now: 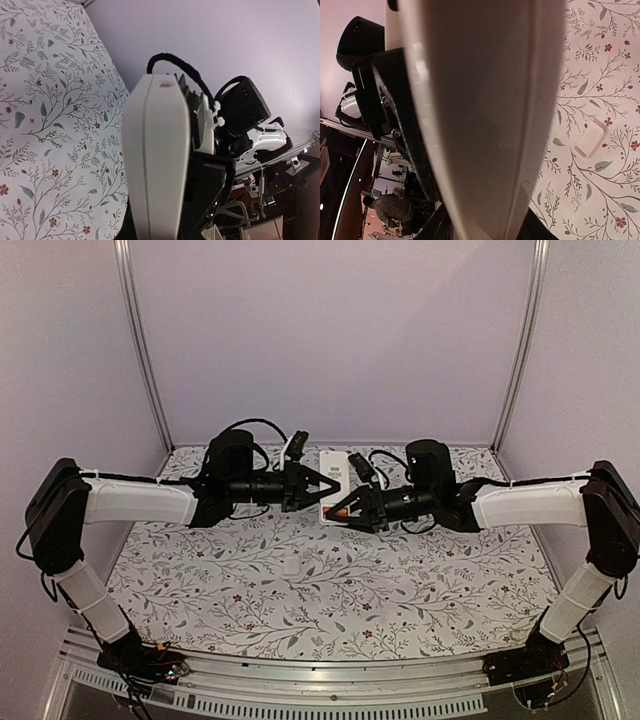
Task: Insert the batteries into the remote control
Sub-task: Load the battery into the battery compartment, then pass from the left arm to the right, then place the remote control without the battery cover at the center of the board, then pick up the battery cover from the center of the board, then move the remote control without the battery cover to the center of the board, then pass from the left arm to the right
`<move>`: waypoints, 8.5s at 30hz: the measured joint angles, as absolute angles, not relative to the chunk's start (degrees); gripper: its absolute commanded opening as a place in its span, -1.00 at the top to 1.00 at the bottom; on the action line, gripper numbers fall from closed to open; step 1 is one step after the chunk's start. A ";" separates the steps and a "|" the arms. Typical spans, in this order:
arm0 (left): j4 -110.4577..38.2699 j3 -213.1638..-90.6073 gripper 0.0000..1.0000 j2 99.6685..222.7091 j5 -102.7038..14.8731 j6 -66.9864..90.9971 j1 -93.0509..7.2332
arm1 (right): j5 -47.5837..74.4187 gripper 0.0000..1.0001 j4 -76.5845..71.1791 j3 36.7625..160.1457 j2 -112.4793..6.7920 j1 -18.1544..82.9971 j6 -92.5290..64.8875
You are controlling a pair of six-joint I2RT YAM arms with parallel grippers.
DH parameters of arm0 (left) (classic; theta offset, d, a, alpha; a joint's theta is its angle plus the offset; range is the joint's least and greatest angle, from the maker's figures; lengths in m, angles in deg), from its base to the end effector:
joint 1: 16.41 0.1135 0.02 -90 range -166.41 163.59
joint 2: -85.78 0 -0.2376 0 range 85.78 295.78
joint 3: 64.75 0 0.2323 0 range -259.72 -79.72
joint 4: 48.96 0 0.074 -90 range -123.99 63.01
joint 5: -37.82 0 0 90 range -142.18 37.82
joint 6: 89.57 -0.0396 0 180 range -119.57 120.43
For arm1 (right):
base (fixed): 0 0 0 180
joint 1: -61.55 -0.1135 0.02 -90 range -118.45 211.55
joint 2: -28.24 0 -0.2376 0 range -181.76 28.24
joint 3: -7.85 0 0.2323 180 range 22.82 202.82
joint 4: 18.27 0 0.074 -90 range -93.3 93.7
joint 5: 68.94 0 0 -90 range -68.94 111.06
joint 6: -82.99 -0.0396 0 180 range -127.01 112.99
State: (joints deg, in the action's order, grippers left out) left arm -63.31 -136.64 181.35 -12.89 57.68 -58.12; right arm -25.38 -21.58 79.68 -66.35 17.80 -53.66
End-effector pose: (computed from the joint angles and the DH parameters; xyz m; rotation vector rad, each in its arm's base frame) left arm 0.2514 -0.2576 0.2397 0.3312 2.0692 -1.7596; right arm 0.2321 0.2619 0.2267 -0.6009 2.1767 1.7378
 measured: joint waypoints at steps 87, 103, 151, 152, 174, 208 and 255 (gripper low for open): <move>-34.31 -138.78 -0.99 175.67 -27.80 28.98 -59.41 | -26.43 0.82 -23.02 74.61 -74.92 28.31 -46.45; -31.71 -137.19 -0.99 174.51 -35.20 27.56 -58.84 | -23.65 -0.06 -34.76 72.18 -86.65 29.45 -45.92; -5.24 -147.51 0.14 188.50 -48.49 24.06 -66.08 | -8.96 -0.69 -4.21 56.23 -59.25 23.11 -42.84; -5.04 -147.81 0.17 189.00 -48.67 24.46 -66.25 | -8.46 -0.70 -2.96 56.16 -58.44 23.07 -42.80; 0.23 -154.00 0.65 199.21 -55.38 28.06 -67.04 | 4.44 -0.70 18.57 64.23 -50.13 20.82 -30.23; -5.98 -143.88 1.00 183.01 -52.34 28.13 -63.17 | 35.87 -0.95 25.39 83.31 -75.79 -1.13 -36.17; -36.06 -131.48 1.00 155.01 -21.98 25.68 -54.95 | 33.09 -0.98 8.84 83.46 -51.51 6.11 -23.02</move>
